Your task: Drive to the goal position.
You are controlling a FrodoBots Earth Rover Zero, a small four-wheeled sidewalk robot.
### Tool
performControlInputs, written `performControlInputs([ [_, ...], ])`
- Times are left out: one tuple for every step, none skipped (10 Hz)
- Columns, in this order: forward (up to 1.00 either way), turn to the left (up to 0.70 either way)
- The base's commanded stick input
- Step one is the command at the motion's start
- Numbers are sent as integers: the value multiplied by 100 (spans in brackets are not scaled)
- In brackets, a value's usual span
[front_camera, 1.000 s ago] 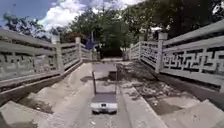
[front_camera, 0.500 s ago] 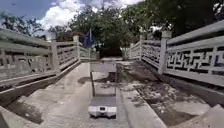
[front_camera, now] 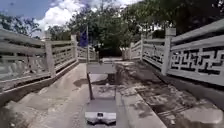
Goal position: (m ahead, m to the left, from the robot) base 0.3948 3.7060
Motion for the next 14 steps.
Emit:
performControlInputs([
  [45, 0],
  [45, 0],
  [45, 0],
  [33, 0],
  [3, 0],
  [-13, 0],
  [-45, 0],
  [-45, 0],
  [-45, 0],
  [-45, 0],
  [-45, 0],
  [0, 0],
  [0, 0],
  [0, 0],
])
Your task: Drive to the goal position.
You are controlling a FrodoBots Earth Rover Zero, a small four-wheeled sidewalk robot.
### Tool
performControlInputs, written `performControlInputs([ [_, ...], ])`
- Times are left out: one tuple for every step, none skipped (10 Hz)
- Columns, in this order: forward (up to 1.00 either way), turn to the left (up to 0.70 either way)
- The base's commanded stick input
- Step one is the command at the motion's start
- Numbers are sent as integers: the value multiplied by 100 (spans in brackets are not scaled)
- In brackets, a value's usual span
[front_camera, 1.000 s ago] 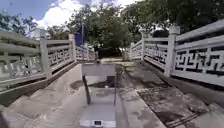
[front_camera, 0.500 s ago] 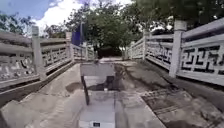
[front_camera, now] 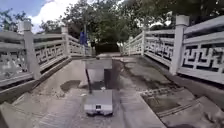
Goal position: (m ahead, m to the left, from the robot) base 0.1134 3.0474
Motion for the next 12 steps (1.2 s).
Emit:
performControlInputs([
  [0, 0],
  [0, 0],
  [9, 0],
  [45, 0],
  [45, 0],
  [45, 0],
  [45, 0],
  [45, 0],
  [45, 0],
  [45, 0],
  [45, 0],
  [45, 0],
])
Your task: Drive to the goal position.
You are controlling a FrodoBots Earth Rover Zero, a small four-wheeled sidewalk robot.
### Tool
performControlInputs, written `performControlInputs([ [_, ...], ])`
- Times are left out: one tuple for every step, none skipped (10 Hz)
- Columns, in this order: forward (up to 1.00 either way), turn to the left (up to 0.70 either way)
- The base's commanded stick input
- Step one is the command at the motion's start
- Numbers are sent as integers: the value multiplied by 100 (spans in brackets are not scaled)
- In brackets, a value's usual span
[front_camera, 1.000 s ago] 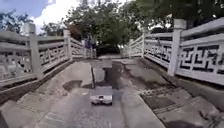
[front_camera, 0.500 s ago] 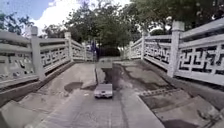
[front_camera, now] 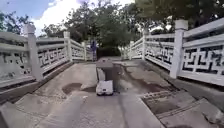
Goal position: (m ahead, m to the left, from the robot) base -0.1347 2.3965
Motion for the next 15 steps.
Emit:
performControlInputs([
  [45, 0],
  [45, 0],
  [45, 0],
  [45, 0],
  [45, 0],
  [45, 0],
  [45, 0],
  [45, 0],
  [45, 0],
  [45, 0],
  [45, 0],
  [45, 0],
  [45, 0],
  [45, 0],
  [45, 1],
])
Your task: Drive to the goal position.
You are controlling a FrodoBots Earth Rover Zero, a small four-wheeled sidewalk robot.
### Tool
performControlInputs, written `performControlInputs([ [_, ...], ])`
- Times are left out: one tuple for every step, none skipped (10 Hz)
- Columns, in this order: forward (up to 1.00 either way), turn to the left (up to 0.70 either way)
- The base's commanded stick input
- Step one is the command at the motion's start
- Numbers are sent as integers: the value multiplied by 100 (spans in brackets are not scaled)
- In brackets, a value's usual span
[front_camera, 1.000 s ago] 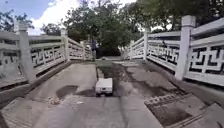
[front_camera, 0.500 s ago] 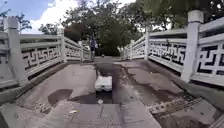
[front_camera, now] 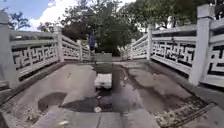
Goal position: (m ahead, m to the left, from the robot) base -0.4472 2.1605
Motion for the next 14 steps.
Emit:
performControlInputs([
  [45, 9],
  [45, 26],
  [45, 27],
  [45, 13],
  [45, 0],
  [45, 0],
  [45, 0],
  [45, 0],
  [45, 0],
  [45, 0],
  [45, 0],
  [45, 0],
  [45, 0],
  [45, 0],
])
